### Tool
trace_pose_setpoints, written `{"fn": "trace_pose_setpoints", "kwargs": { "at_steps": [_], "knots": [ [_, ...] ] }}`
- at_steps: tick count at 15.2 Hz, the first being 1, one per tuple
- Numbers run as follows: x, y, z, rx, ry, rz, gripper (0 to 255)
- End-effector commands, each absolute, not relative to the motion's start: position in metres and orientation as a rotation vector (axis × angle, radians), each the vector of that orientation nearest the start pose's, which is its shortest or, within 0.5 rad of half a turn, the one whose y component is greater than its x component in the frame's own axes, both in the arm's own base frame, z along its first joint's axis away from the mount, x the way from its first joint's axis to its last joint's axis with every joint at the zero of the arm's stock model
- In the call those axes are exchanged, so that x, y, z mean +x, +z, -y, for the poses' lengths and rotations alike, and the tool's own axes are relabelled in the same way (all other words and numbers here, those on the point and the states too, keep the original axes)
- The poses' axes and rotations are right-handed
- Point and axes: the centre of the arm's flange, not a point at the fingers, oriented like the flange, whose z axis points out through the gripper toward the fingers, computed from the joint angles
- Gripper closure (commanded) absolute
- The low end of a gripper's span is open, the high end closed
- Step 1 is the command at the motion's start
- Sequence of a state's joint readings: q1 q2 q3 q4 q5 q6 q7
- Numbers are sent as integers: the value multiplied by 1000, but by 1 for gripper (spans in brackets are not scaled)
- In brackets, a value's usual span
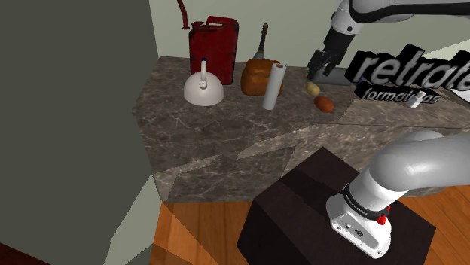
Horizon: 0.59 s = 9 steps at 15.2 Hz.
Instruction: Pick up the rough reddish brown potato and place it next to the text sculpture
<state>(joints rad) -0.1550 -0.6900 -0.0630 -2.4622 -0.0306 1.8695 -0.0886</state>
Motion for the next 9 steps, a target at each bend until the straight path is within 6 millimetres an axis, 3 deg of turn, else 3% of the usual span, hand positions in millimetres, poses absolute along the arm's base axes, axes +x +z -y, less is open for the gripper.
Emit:
{"fn": "trace_pose_setpoints", "kwargs": {
  "at_steps": [1,9],
  "knots": [
    [347,516,100,-3142,-156,-246,0],
    [350,454,178,-3142,-159,-544,0]
  ]
}}
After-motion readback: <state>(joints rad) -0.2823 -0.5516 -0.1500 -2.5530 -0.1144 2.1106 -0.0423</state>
